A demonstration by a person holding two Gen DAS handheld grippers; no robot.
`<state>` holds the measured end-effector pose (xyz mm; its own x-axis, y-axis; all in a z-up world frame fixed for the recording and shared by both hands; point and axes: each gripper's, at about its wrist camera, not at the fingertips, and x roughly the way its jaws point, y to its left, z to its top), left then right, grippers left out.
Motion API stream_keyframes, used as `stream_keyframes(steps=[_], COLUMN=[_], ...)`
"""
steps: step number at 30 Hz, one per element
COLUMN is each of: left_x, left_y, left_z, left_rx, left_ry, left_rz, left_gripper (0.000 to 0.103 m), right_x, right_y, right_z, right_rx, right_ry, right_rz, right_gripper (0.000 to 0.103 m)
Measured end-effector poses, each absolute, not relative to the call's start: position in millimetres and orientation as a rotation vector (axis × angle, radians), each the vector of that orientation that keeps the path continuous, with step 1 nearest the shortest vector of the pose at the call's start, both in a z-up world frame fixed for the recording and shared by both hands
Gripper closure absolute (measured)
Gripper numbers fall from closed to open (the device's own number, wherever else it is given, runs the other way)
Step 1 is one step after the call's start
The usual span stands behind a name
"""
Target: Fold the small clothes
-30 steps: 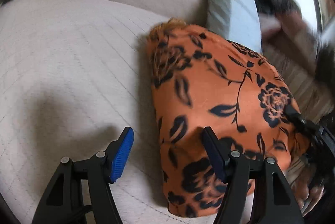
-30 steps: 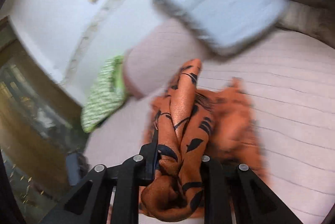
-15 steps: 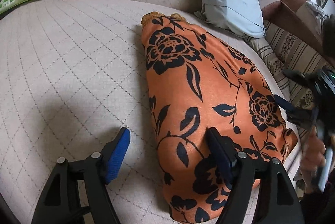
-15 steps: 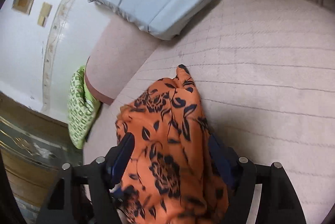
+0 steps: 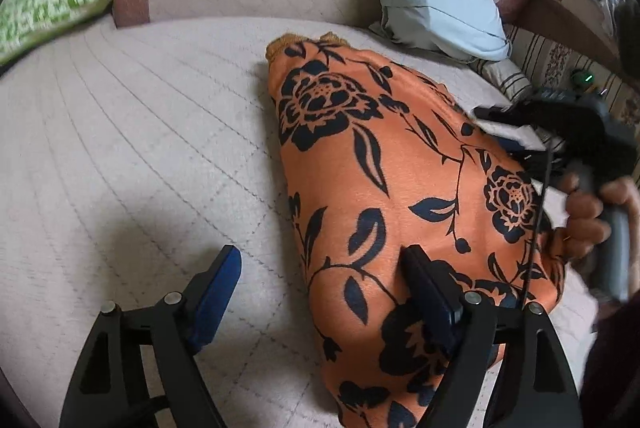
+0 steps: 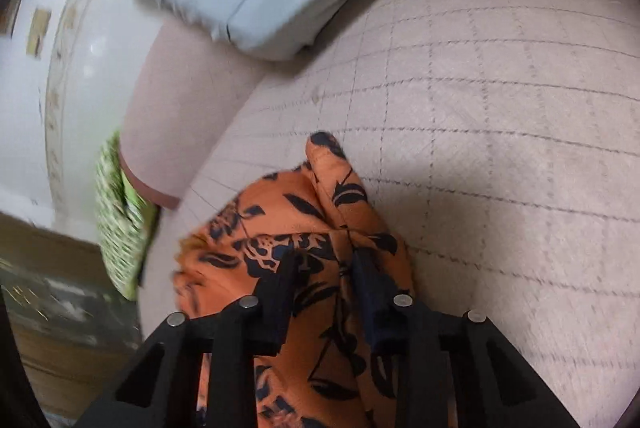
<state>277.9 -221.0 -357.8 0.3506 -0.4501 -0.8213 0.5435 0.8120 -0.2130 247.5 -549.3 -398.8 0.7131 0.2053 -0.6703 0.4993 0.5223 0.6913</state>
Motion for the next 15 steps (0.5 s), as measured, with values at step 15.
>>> stream_keyframes(steps=[15], left_x=[253.7], left_y=[-198.5], left_z=[-341.5], left_rx=[0.187], left_ry=[0.980], left_rz=[-0.597], left_gripper=[0.019], right_x=[311.2], right_y=[-438.2], right_z=[-361.6], right_rx=[0.821], right_ry=[0.879], right_rz=[0.190], right_gripper=[0.068])
